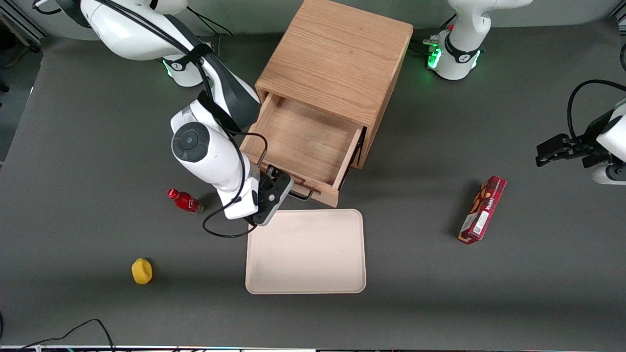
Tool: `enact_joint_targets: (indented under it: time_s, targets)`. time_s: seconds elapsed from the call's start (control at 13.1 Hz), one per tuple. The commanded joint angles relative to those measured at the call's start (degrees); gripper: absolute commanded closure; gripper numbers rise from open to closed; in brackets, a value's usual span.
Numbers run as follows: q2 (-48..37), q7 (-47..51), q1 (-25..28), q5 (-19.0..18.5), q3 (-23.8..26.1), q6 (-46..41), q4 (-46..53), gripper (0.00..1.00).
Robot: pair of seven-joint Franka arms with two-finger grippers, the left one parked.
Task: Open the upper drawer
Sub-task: 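Pull the handle outward with the right gripper, sliding the drawer open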
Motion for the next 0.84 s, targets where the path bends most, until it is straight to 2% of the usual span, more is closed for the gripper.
enact_joint_targets:
  time_s: [0.0,0.61,0.68,0.76]
  targets:
    - [0.56,-3.13,0.61,-0.51,-2.1,1.89,0.75,0.0]
    - [1.26,-5.34,-0.01,-0.16,-4.21,2.34,2.78,0.0]
    - [1.26,-5.17,-0.01,0.37,-4.21,2.34,2.95,0.0]
    - [1.26,-5.16,-0.01,2.81,-4.21,2.25,3.13,0.0]
